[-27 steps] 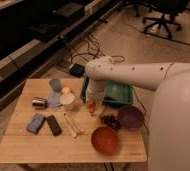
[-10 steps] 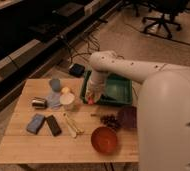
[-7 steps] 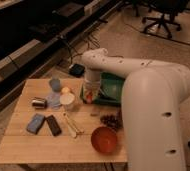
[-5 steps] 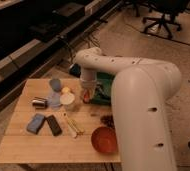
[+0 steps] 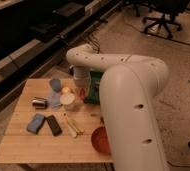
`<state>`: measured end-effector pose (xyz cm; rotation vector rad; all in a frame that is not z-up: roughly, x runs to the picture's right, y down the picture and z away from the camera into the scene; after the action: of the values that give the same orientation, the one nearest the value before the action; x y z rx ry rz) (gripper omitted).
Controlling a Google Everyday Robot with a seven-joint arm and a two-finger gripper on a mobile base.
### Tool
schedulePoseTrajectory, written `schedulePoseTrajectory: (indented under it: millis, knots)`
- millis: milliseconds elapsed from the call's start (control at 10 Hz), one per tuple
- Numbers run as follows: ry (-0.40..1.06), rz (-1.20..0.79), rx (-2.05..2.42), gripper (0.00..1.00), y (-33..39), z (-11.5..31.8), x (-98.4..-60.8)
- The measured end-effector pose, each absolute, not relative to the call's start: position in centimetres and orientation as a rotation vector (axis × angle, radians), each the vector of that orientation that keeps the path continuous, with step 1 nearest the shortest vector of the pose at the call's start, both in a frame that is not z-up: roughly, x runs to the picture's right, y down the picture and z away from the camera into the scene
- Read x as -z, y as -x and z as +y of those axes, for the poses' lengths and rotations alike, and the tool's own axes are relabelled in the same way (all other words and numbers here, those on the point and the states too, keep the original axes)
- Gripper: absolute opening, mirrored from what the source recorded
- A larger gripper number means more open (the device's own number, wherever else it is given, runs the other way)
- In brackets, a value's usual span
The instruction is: Place pepper in paper cup
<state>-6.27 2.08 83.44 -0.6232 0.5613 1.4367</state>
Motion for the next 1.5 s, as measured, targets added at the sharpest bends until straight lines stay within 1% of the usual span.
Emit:
schedulePoseTrajectory:
  millis: [200,400,700,1500]
  knots:
    - [0.616,0.541,-1.413,0.0,7.2,1.7,-83.5]
    - [0.616,0.517,-1.359,0.0,9.6,1.3,-84.4]
    - [0.598,0.504,-1.329,0.0,10.5,0.8,-85.4]
    - [0.535,0.456,-1.279,0.0,14.0,0.2,-84.5]
